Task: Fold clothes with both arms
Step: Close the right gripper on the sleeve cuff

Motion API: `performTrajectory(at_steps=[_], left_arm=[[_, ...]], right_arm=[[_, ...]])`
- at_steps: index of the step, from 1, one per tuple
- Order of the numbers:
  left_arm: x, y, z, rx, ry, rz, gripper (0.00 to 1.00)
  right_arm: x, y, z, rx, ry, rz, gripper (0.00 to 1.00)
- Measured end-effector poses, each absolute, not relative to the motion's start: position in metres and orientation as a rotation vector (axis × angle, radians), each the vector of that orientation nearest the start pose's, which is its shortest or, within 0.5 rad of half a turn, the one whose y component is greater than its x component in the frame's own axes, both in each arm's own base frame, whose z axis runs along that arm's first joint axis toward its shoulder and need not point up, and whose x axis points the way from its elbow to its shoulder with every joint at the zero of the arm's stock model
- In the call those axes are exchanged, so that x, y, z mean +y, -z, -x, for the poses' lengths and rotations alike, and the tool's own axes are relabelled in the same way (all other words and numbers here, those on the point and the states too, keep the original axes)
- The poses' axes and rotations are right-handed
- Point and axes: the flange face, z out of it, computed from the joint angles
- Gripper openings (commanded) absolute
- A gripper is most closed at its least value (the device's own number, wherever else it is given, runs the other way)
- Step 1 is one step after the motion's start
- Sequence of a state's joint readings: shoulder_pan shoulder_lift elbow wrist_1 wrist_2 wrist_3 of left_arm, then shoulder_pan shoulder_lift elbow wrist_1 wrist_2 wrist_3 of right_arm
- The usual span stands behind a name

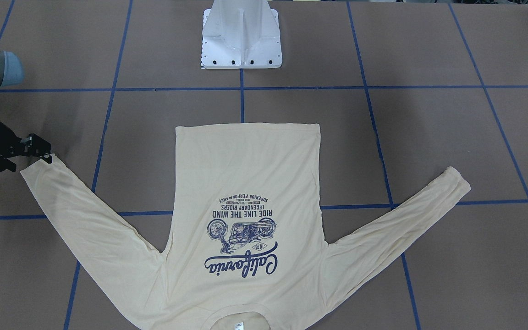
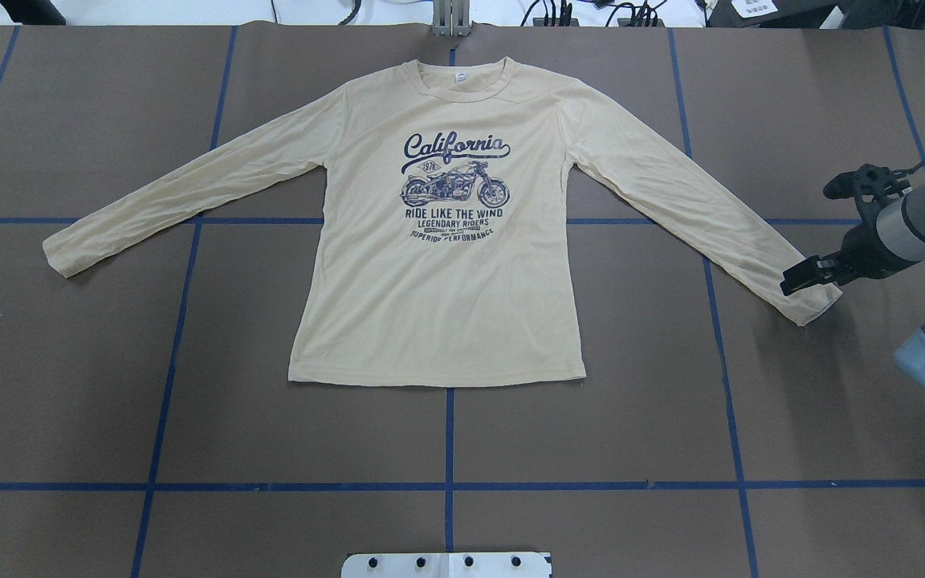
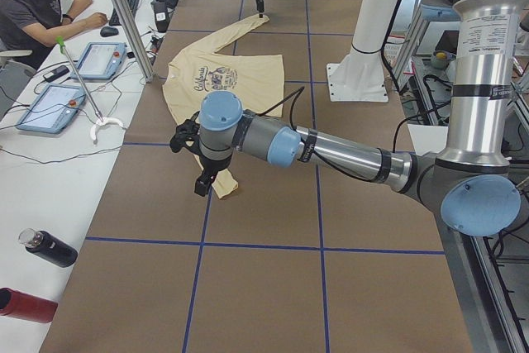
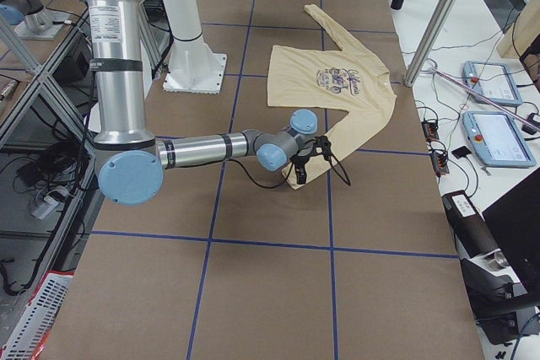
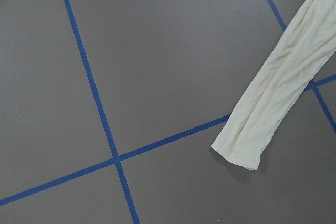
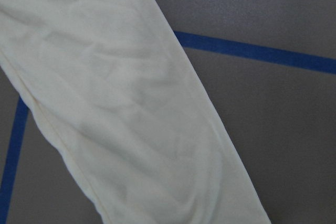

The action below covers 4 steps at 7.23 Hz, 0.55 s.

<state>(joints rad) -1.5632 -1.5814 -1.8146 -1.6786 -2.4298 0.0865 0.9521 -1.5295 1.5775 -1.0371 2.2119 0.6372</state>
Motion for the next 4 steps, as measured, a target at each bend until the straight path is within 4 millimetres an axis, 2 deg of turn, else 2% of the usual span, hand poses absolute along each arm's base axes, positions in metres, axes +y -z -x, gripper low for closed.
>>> performTrajectory(at_steps=[4], left_arm=[[-0.5012,-0.513,0.0542,0.837,-0.241,-0.374,1.0]], right_arm=[[-0.4775,-0.5951,0.2507,-0.824,0.16,-0.057,1.0]])
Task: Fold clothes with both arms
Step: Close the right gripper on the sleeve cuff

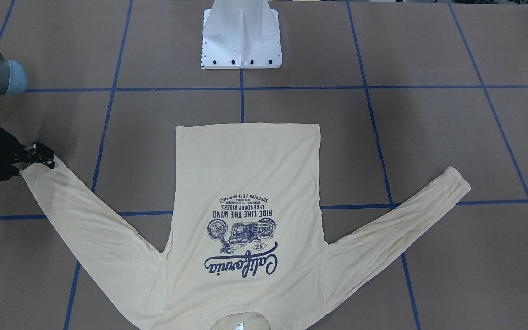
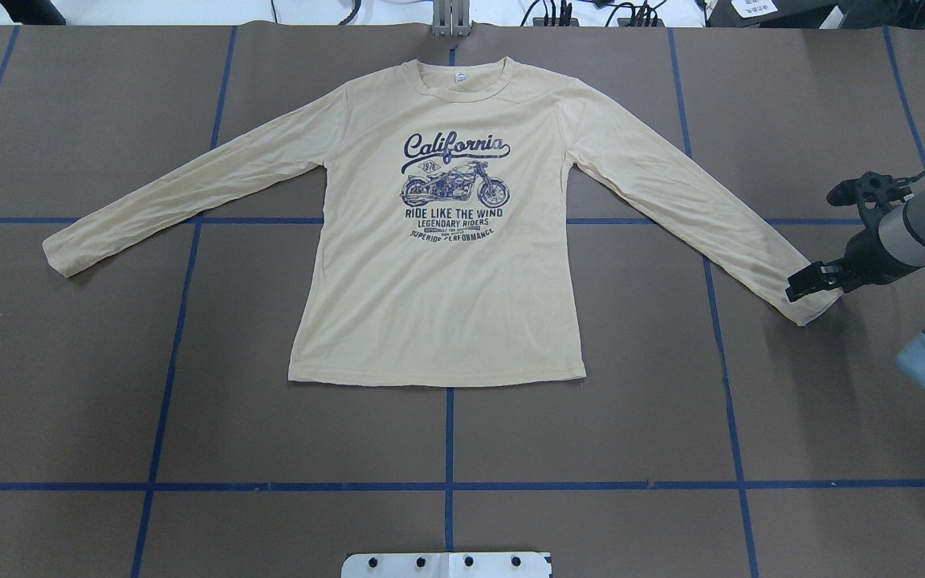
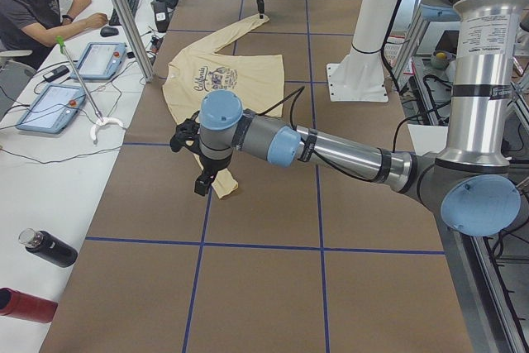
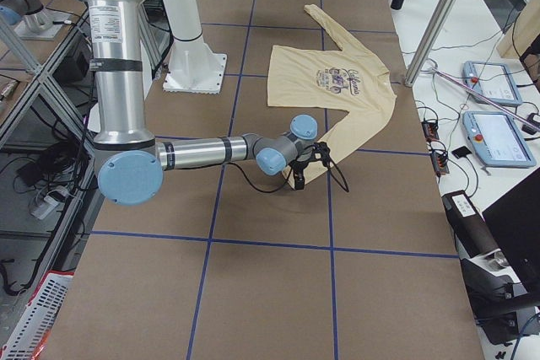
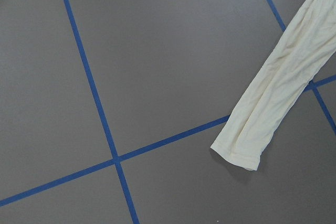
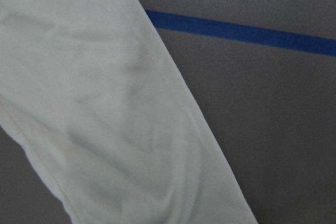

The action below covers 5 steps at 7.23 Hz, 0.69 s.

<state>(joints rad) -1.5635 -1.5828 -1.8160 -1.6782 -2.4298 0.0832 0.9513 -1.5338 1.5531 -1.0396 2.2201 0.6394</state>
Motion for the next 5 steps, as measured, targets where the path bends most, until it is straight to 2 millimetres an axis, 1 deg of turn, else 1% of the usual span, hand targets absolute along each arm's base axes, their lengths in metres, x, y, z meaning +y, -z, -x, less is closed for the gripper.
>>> performTrajectory(at_steps=[2,3,5], left_arm=[[-0.5013,-0.5133,0.0541,0.837,-0.24,-0.373,1.0],[-0.5013,-0.5133,0.054,0.837,-0.24,-0.373,1.0],[-0.5017,-0.5127,0.054,0.837,-0.241,-0.374,1.0]], right_arm=[[-0.4728,-0.6016,0.2481,-0.819,0.155,-0.04,1.0],[-0.4702,-0.6052,0.2463,-0.816,0.154,-0.033,0.95],[-0.4693,-0.6051,0.2472,-0.816,0.152,-0.031,0.73]])
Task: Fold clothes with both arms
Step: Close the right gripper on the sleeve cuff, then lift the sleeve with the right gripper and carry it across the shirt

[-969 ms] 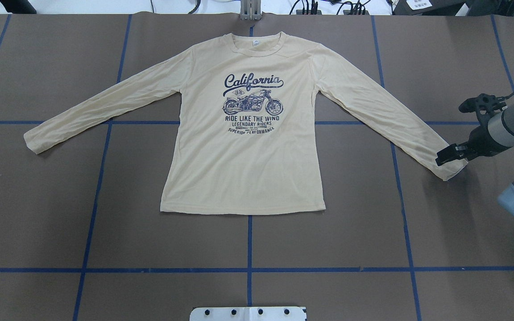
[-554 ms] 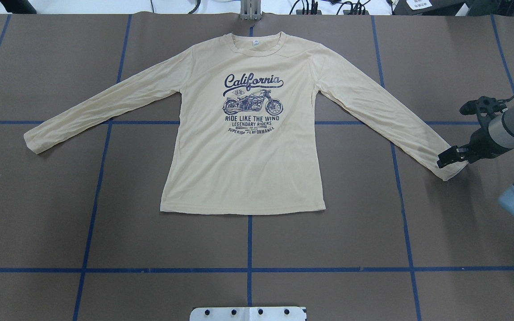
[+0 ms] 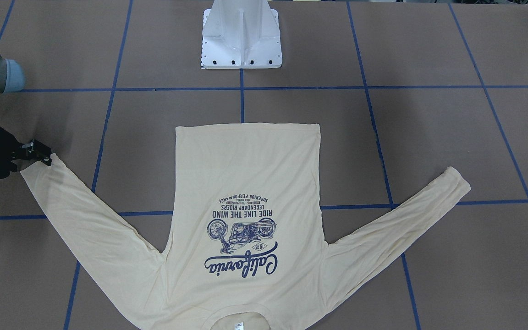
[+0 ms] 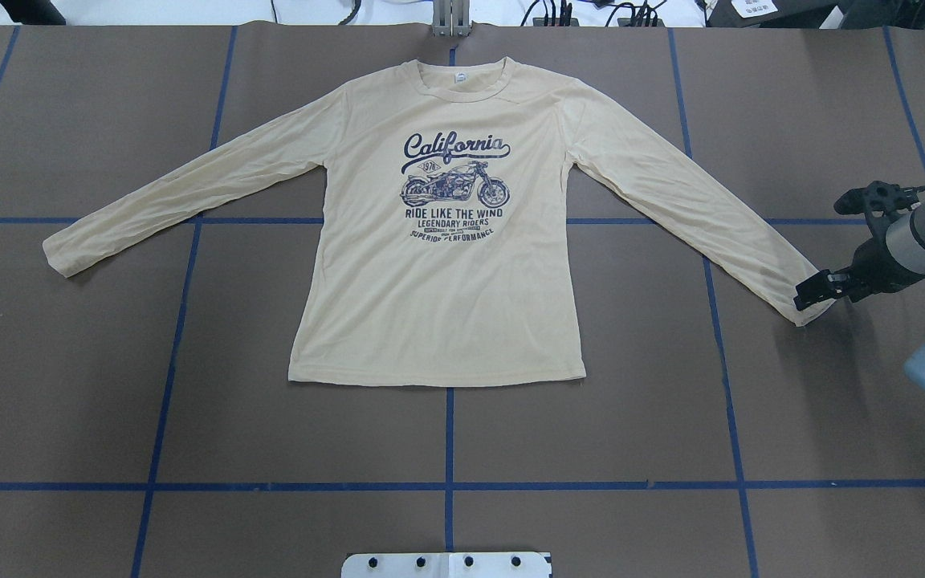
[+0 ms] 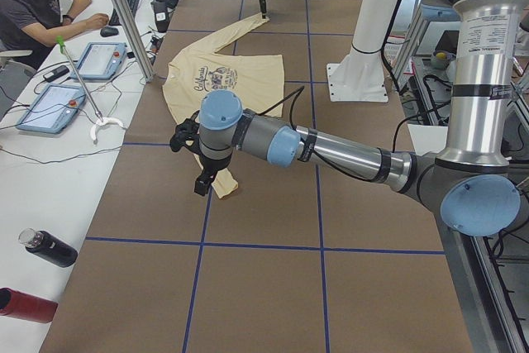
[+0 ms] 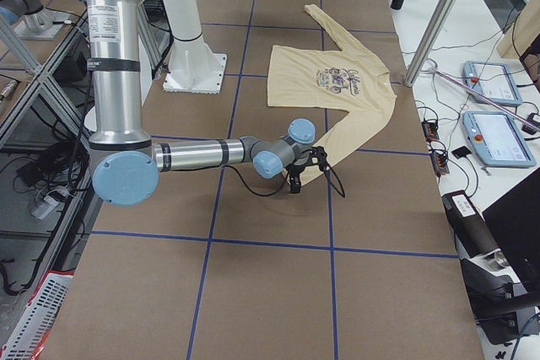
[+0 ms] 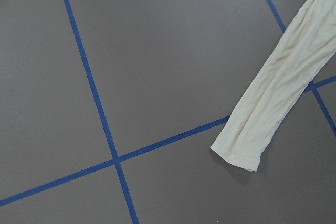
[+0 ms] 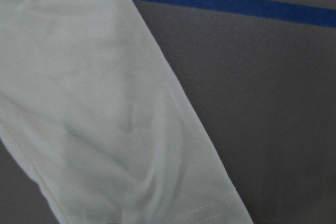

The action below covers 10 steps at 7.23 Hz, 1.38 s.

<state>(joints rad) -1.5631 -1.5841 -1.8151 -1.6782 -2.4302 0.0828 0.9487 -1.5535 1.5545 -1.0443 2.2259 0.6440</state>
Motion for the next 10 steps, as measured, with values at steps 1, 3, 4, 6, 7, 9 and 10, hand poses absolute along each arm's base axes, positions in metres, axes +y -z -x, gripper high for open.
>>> performTrajectory(at_steps=[1,3,4,6,7,9,10], left_arm=[[-0.502,-0.513,0.054,0.837,-0.241,-0.375,1.0],[-0.502,-0.513,0.054,0.837,-0.242,-0.375,1.0],[-0.502,-0.513,0.054,0.837,-0.242,-0.375,1.0],[-0.502,-0.513,0.054,0.838,-0.241,-0.374,1.0],[-0.502,-0.514,0.054,0.838,-0.24,-0.372,1.0],[-0.502,-0.516,0.054,0.839,-0.239,-0.369,1.0],[-0.503,-0.517,0.054,0.839,-0.238,-0.368,1.0]], right_arm=[[-0.47,-0.604,0.249,-0.818,0.15,-0.032,0.54],[-0.472,-0.599,0.252,-0.821,0.152,-0.036,0.22],[-0.472,-0.597,0.254,-0.824,0.154,-0.037,0.05],[-0.472,-0.591,0.256,-0.834,0.16,-0.037,0.0],[-0.472,-0.585,0.257,-0.852,0.166,-0.031,0.0],[-0.473,-0.563,0.256,-0.9,0.161,-0.03,0.0],[-0.477,-0.543,0.255,-0.926,0.14,-0.04,0.0]])
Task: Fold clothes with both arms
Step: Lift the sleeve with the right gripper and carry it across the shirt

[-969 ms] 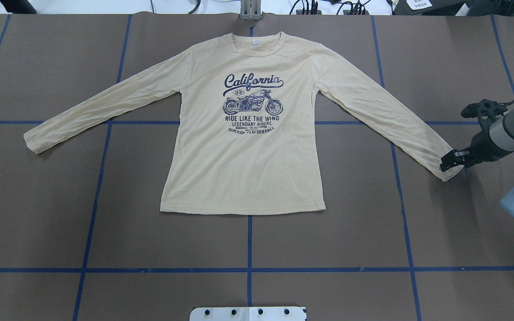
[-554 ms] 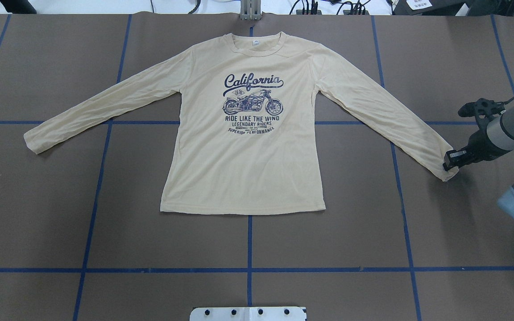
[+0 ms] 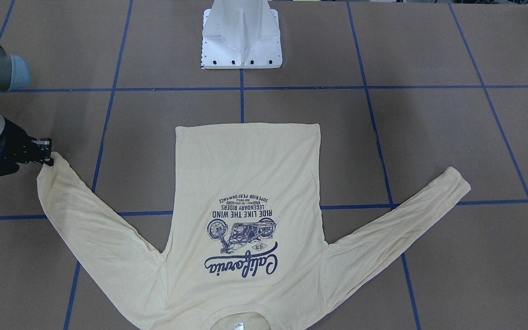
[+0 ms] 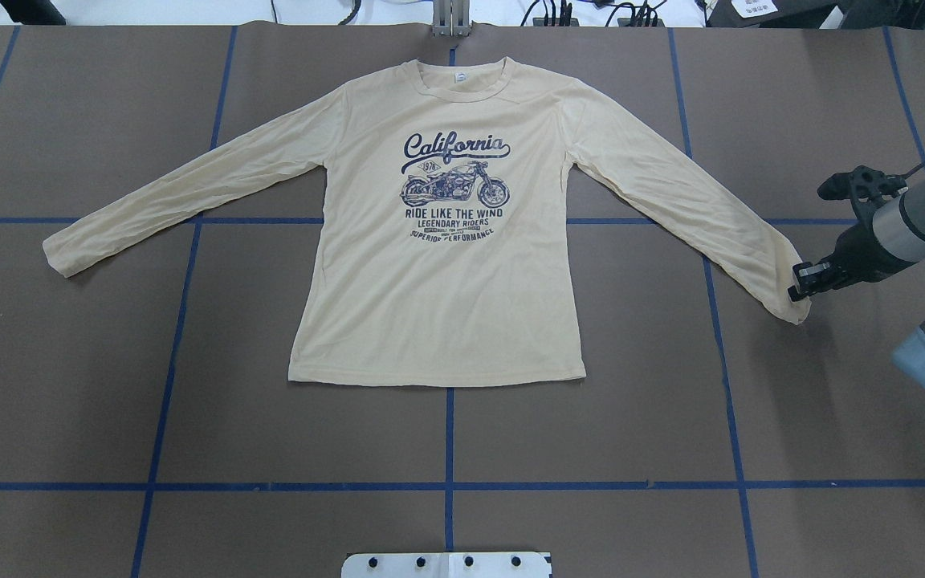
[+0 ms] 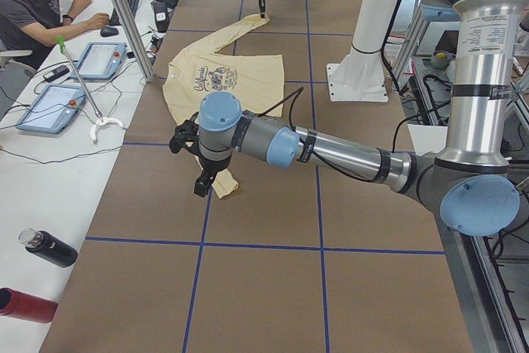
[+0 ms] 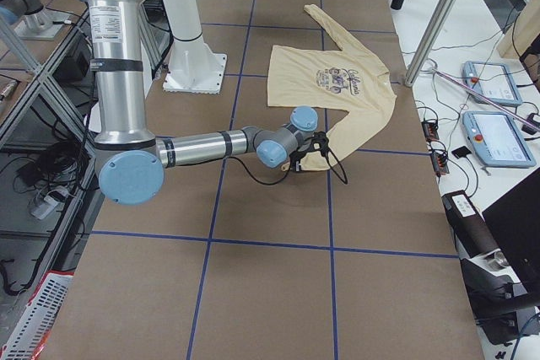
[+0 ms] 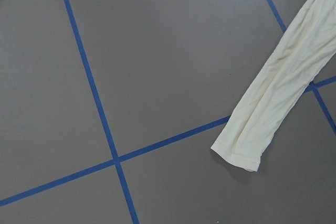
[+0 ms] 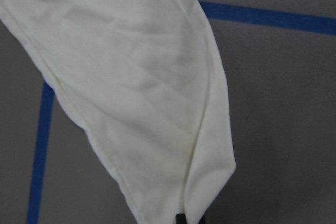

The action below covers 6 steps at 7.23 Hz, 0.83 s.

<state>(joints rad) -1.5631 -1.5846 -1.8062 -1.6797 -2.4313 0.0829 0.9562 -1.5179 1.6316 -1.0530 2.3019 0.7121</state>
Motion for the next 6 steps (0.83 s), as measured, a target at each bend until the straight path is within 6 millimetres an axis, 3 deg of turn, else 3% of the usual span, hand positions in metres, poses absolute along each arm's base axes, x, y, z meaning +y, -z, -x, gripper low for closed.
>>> performTrajectory(at_steps=[2,4,6], left_arm=[[-0.503,-0.518,0.054,0.844,-0.236,-0.363,0.99],[-0.503,-0.519,0.052,0.875,-0.237,-0.358,0.99],[-0.504,-0.518,0.052,0.885,-0.237,-0.356,0.99]], right_arm=[[-0.51,-0.483,0.263,-0.975,0.119,-0.074,0.0],[-0.551,-0.416,0.252,-1.041,0.092,-0.112,0.0],[-0.58,-0.342,0.241,-1.128,0.073,-0.154,0.0]])
